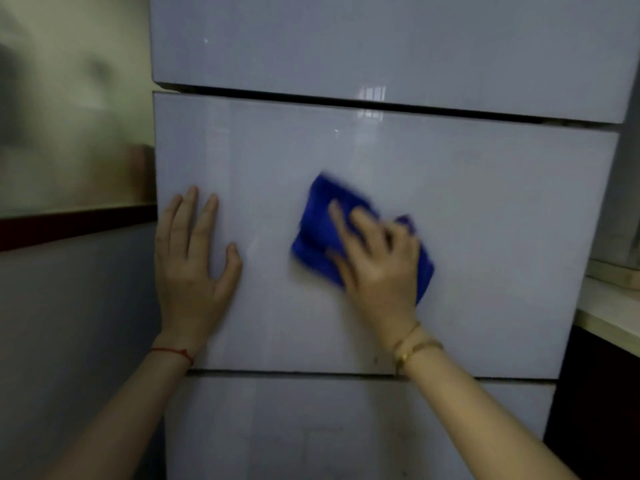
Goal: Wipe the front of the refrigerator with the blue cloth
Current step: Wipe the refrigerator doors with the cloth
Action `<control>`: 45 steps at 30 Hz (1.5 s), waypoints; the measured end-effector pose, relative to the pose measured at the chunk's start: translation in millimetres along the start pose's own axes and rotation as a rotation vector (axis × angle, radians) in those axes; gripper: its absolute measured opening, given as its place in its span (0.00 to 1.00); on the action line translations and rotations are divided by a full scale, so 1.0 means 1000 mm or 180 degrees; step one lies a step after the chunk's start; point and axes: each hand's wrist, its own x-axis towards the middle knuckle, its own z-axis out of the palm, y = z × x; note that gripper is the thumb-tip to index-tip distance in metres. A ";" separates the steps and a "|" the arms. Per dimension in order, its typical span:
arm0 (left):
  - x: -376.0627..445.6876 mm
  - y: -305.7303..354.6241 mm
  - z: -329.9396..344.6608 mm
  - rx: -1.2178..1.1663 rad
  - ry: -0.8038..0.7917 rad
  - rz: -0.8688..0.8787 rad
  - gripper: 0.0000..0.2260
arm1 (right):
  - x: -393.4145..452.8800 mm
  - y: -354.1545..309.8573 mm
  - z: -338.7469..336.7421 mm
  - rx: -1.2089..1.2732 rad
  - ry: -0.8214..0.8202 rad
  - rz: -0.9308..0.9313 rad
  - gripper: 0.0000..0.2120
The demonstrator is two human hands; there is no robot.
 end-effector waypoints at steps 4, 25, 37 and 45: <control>0.000 -0.001 0.000 -0.0042 -0.0027 -0.0049 0.23 | -0.057 0.002 -0.018 0.0254 -0.0269 -0.1148 0.22; 0.000 -0.002 0.000 -0.0203 0.0108 -0.0321 0.21 | 0.075 0.017 0.008 0.0011 0.0106 0.0198 0.17; 0.002 -0.003 -0.004 -0.0266 -0.0007 -0.0319 0.21 | 0.028 -0.019 0.004 0.0169 -0.0166 -0.0698 0.18; 0.001 -0.003 -0.002 -0.0227 0.0002 -0.0317 0.21 | 0.115 -0.049 0.034 0.0038 0.0138 0.0073 0.19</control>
